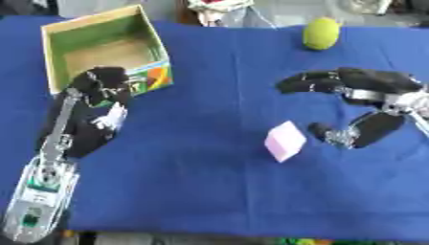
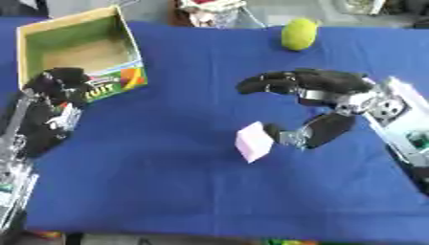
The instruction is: Pick up objects on the table and place them in the box.
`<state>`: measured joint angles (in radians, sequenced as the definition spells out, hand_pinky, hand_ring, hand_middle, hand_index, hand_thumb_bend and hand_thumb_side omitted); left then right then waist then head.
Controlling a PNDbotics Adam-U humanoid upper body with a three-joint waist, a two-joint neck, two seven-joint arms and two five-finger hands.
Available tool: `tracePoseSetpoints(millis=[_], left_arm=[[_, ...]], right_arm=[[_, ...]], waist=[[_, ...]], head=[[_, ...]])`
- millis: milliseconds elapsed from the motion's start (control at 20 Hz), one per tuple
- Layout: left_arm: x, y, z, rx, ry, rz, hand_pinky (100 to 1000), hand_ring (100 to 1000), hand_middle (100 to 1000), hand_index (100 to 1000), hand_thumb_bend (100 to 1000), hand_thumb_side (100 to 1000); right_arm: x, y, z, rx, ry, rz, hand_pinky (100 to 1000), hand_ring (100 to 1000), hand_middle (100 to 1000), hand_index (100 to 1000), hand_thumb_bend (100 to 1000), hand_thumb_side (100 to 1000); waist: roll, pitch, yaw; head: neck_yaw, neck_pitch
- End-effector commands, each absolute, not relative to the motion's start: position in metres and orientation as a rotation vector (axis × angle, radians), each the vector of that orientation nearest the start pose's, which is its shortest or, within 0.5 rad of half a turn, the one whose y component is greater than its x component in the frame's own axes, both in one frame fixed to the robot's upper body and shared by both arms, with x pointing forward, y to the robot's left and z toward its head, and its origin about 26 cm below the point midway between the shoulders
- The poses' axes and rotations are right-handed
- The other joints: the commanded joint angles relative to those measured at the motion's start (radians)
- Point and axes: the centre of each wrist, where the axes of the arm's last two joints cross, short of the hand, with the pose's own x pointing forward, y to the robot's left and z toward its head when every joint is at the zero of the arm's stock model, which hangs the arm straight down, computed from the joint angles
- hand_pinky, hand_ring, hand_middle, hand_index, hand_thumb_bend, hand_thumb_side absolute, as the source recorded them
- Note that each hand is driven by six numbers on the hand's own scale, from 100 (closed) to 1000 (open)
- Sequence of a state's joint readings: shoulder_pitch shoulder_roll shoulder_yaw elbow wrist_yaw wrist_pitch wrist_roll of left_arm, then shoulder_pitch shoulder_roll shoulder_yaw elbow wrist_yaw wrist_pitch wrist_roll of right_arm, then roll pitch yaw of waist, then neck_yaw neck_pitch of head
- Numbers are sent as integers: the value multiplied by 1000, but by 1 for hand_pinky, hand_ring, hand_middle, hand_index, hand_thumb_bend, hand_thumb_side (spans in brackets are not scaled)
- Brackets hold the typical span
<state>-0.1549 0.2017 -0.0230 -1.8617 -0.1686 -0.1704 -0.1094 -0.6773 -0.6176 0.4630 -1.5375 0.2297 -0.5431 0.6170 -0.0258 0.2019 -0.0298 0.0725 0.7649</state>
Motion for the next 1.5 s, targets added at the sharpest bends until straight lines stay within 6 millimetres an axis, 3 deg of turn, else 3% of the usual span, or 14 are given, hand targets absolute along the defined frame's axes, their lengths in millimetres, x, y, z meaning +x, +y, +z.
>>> tracePoseSetpoints(millis=[50,650,1500], left_arm=[[299,258,121,183,-2146,-520,510,658,649,769,224,448],[299,258,121,184,-2143,-522,510,658,649,769,224,450],[300,258,121,183,-2142,-526,511,657,649,770,222,451]], right_arm=[[388,-227,192,-44,1914,-2680,1000,1000,958,1000,100,701],[394,-234,171,-62,1851,-2779,1000,1000,952,1000,100,780],[395,-246,154,-40,1783,-2866,1000,1000,951,1000,100,807]], waist=[[0,-18,1],[-5,-16,5],[-6,-16,6]], head=[[0,5],[-2,5],[-3,5]])
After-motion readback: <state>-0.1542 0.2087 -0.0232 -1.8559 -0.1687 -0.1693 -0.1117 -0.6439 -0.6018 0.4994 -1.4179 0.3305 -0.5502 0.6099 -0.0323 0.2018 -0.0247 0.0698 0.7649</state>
